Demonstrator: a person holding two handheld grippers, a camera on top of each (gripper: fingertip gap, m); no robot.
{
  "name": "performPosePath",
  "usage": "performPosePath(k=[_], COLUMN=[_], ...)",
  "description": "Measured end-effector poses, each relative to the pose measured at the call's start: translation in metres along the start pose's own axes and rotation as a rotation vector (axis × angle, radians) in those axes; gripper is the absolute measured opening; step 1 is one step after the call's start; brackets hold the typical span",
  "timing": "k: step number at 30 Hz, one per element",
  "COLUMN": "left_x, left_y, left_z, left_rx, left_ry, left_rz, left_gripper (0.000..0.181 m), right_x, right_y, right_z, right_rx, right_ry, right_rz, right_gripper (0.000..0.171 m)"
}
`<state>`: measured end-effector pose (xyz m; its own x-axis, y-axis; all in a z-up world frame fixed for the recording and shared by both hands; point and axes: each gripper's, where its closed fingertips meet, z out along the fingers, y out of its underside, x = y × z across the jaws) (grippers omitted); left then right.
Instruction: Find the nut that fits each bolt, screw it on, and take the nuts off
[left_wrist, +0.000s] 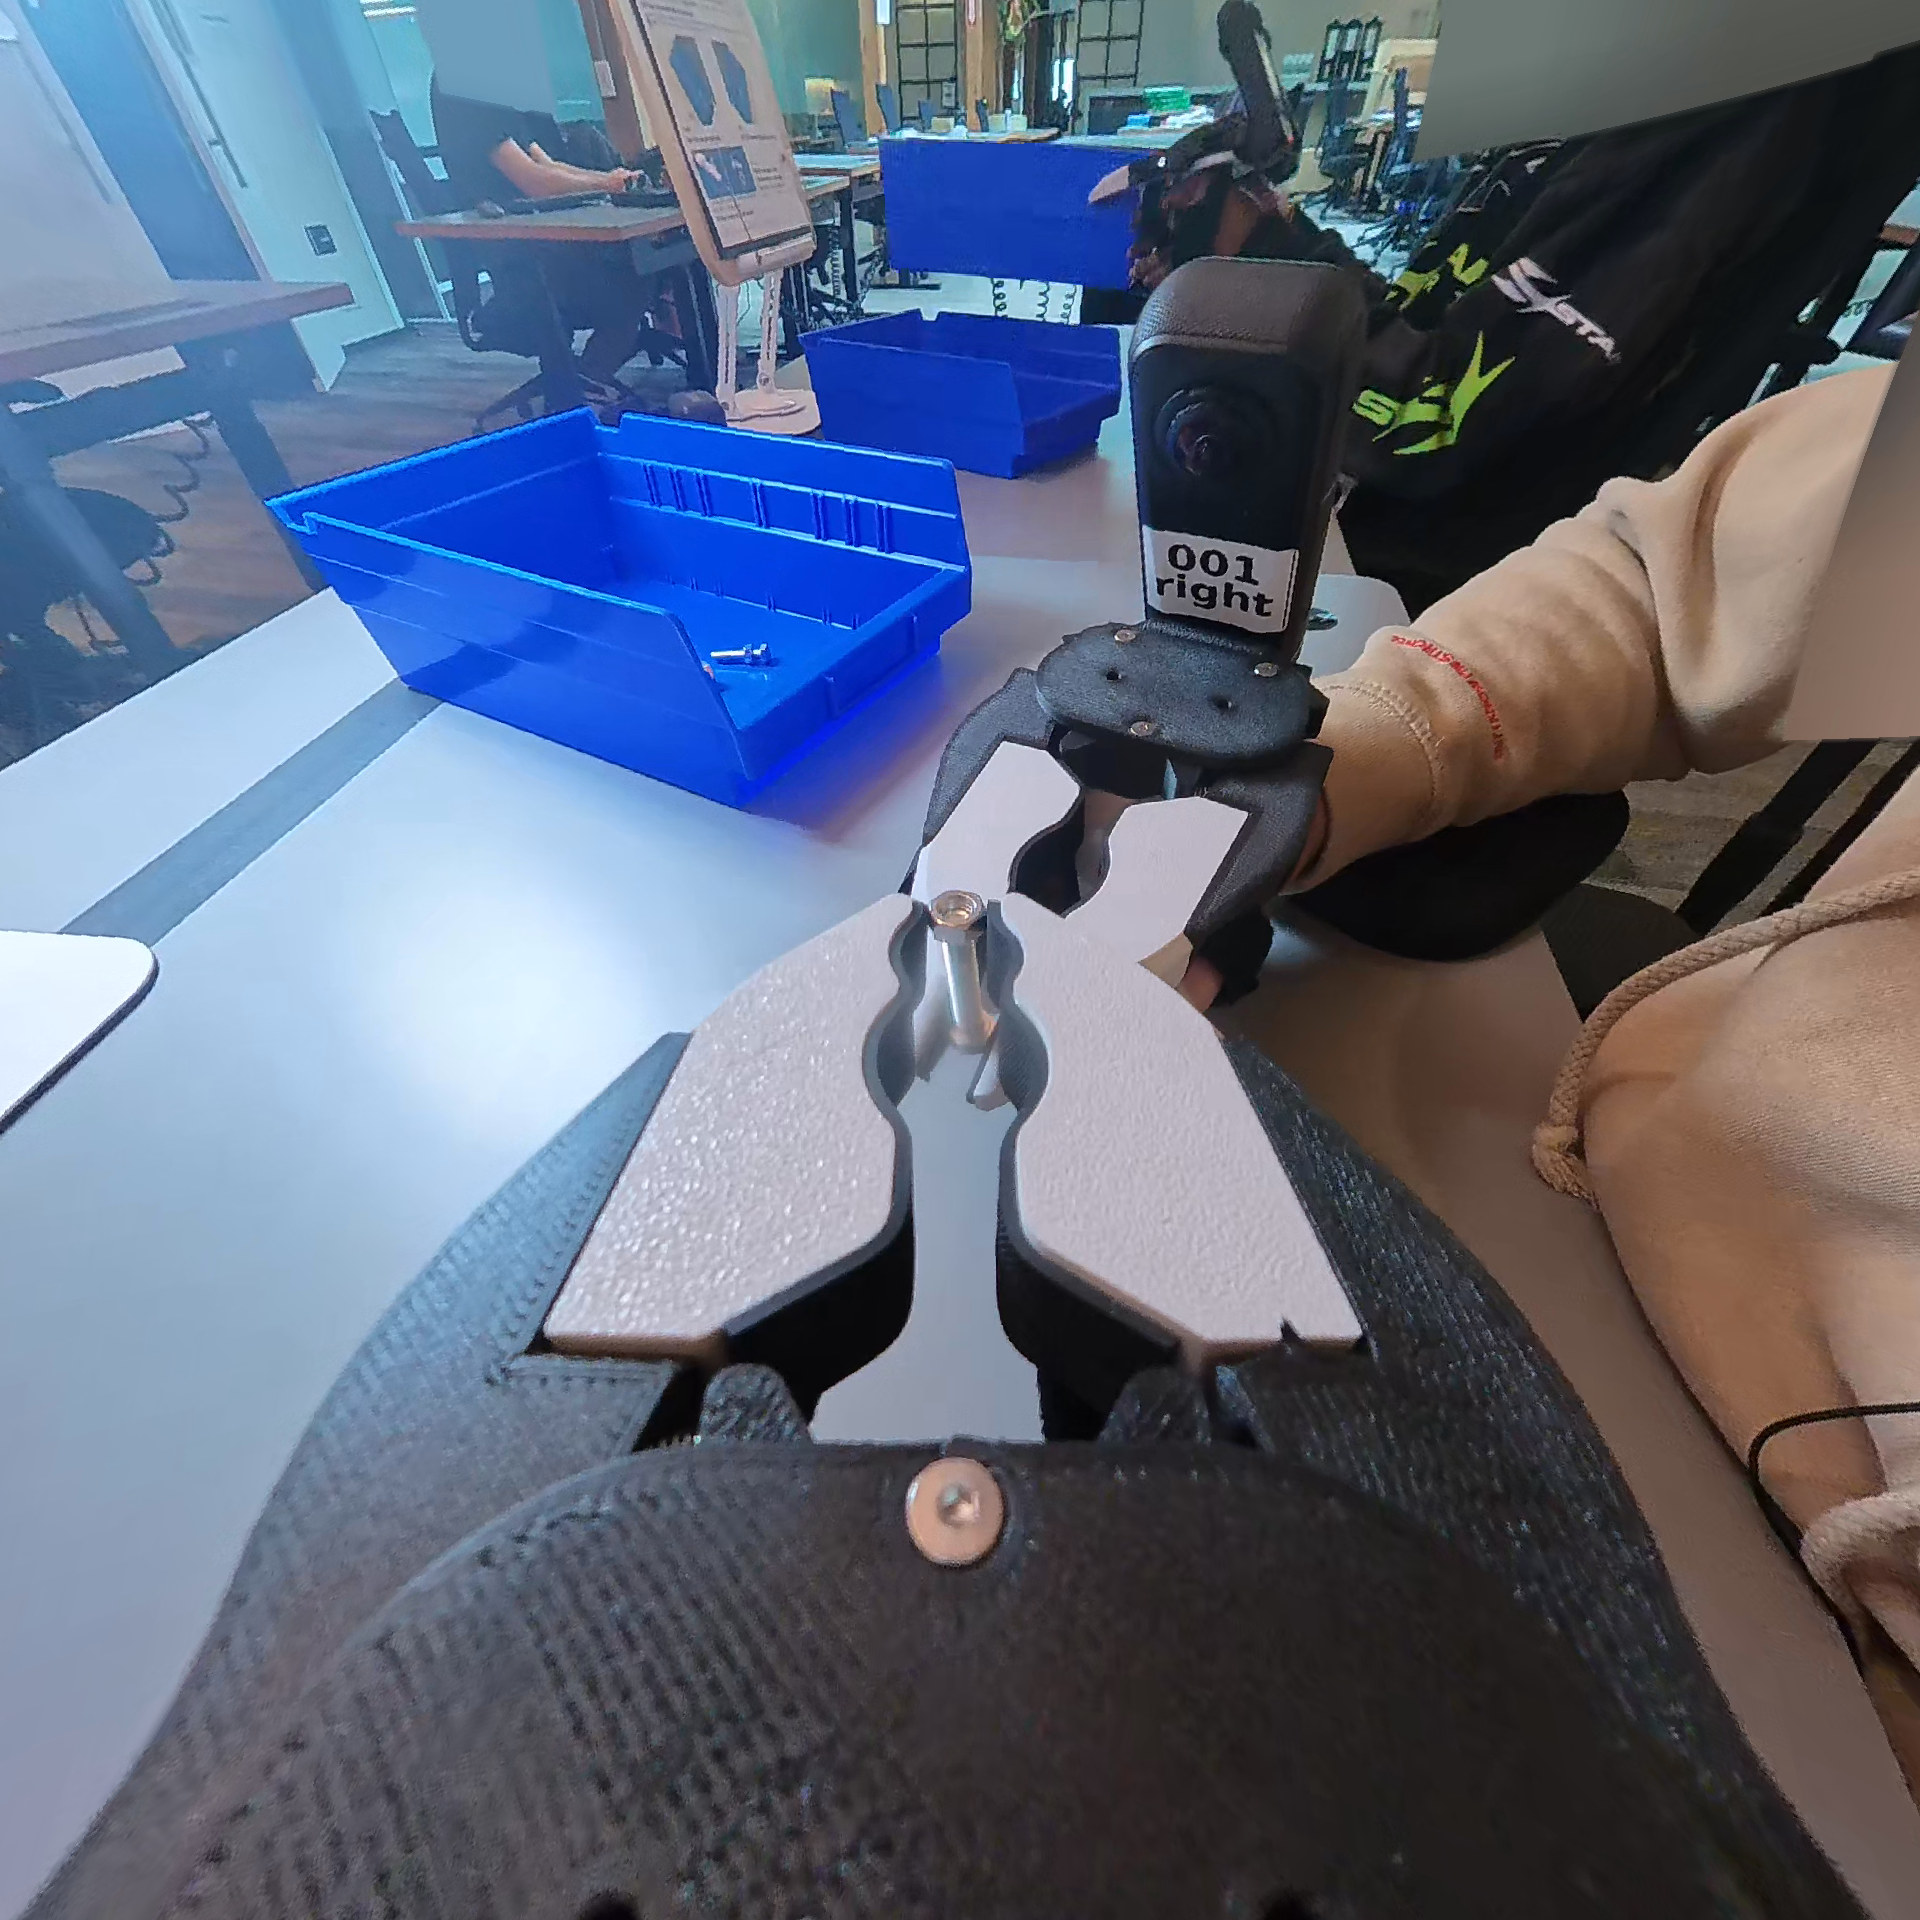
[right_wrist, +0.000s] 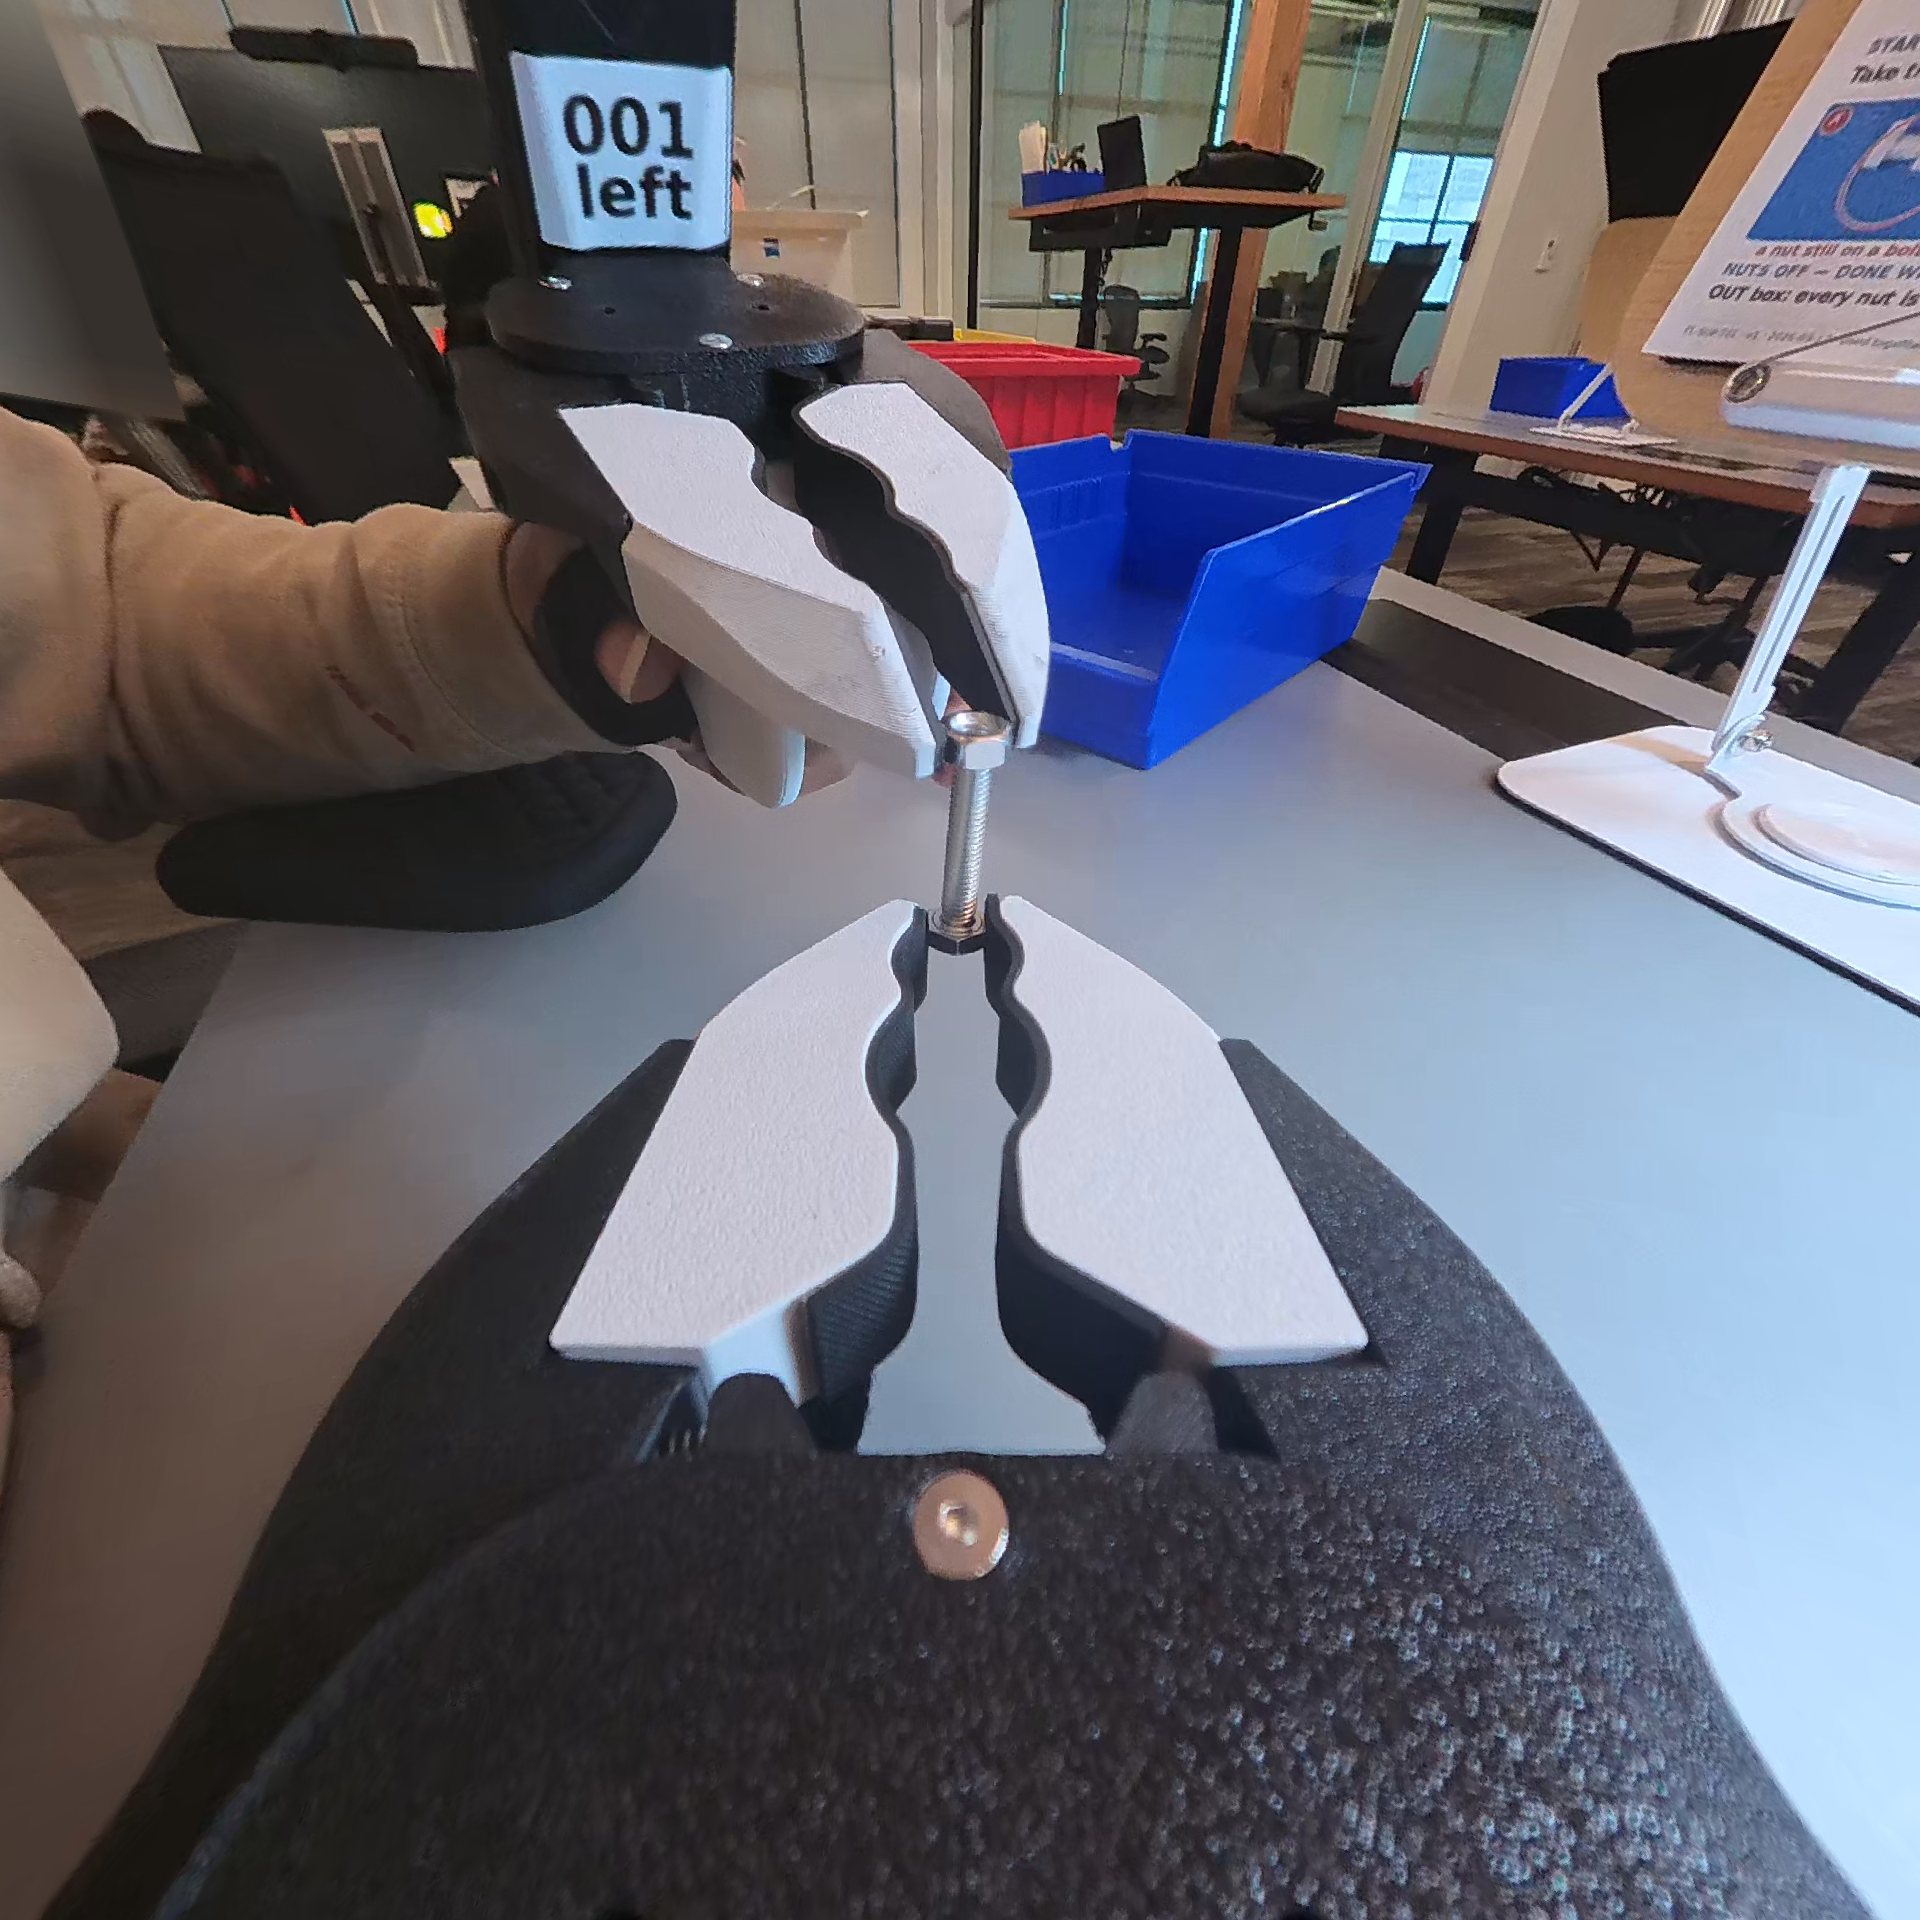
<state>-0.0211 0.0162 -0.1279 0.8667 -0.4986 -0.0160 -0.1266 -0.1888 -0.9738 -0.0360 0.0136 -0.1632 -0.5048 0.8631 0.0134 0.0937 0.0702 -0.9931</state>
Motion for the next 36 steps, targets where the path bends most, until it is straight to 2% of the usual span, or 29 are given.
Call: performPosePath(k=[25, 36], left_x=[0.007, 0.037], left_y=[-0.003, 0.009], left_z=[-0.003, -0.016], left_rx=[0.013, -0.088], left_ry=[0.047, 0.294], left_rz=[0.019, 0.129], left_gripper=[0.011, 0.01], right_x=[-0.011, -0.049], right_y=[-0.002, 0.006], right_z=[0.003, 0.0], right_rx=[0.027, 0.004], right_ry=[-0.032, -0.279], right_rz=[-0.032, -0.039], right_gripper=[0.01, 0.01])
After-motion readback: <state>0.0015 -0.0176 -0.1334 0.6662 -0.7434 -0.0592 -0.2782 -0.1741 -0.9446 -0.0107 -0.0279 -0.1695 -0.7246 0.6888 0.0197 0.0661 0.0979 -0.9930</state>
